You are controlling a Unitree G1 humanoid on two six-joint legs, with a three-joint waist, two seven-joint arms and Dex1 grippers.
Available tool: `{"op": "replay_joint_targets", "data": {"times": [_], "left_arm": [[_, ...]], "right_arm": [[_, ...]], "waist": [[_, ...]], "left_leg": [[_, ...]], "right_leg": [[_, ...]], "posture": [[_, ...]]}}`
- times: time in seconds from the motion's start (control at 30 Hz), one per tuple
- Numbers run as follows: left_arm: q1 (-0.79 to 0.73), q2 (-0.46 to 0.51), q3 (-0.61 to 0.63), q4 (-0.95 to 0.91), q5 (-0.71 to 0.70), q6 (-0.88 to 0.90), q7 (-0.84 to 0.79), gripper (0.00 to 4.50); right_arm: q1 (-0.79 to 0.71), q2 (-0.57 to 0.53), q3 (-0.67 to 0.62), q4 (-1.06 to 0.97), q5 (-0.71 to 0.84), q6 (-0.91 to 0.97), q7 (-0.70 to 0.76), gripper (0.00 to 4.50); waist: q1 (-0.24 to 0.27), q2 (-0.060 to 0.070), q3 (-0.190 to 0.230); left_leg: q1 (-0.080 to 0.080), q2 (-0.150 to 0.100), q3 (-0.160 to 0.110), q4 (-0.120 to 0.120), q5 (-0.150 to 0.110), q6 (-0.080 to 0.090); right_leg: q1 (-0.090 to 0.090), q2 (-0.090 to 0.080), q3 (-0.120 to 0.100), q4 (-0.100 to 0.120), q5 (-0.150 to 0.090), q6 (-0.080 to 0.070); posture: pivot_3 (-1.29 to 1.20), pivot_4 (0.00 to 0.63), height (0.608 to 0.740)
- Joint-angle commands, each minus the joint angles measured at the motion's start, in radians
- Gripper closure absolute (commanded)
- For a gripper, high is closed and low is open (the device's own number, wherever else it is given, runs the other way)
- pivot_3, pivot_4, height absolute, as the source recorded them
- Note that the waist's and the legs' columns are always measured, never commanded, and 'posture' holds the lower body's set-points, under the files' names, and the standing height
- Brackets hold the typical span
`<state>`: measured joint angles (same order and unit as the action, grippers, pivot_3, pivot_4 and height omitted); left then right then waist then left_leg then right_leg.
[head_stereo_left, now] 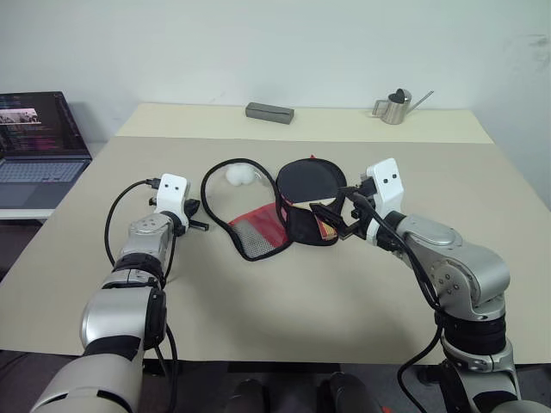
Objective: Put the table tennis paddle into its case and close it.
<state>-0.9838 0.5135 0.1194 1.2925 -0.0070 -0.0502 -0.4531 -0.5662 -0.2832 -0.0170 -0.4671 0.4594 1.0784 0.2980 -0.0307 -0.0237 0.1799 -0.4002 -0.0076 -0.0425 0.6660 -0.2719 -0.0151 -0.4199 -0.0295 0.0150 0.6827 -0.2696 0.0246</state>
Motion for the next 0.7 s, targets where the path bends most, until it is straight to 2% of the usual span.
{"op": "replay_joint_targets", "data": {"times": [0.03, 0.47, 0.7], "left_arm": [[-0.03, -0.021, 0.02, 0.002, -0.017, 0.005, -0.06, 4.45], [-0.066, -0.036, 0.152, -0.023, -0.153, 0.012, -0.301, 4.45], [-0.113, -0.104, 0.175, -0.044, -0.196, 0.015, -0.389, 4.45]], "right_arm": [[-0.012, -0.001, -0.02, -0.044, 0.011, -0.015, -0.01, 0.0], [0.003, -0.016, -0.009, -0.07, 0.006, -0.022, -0.02, 0.0], [0.015, -0.032, -0.005, -0.09, 0.004, -0.017, -0.016, 0.0]], "waist": [[0.003, 0.0, 0.0], [0.002, 0.0, 0.0], [0.002, -0.001, 0.0]], "left_leg": [[0.0, 0.0, 0.0, 0.0, 0.0, 0.0], [0.0, 0.0, 0.0, 0.0, 0.0, 0.0], [0.0, 0.0, 0.0, 0.0, 0.0, 0.0]], "right_leg": [[0.0, 0.0, 0.0, 0.0, 0.0, 0.0], [0.0, 0.001, 0.0, 0.0, 0.0, 0.0], [0.0, 0.001, 0.0, 0.0, 0.0, 0.0]], "posture": [[0.0, 0.15, 0.74], [0.0, 0.15, 0.74], [0.0, 0.15, 0.74]]}}
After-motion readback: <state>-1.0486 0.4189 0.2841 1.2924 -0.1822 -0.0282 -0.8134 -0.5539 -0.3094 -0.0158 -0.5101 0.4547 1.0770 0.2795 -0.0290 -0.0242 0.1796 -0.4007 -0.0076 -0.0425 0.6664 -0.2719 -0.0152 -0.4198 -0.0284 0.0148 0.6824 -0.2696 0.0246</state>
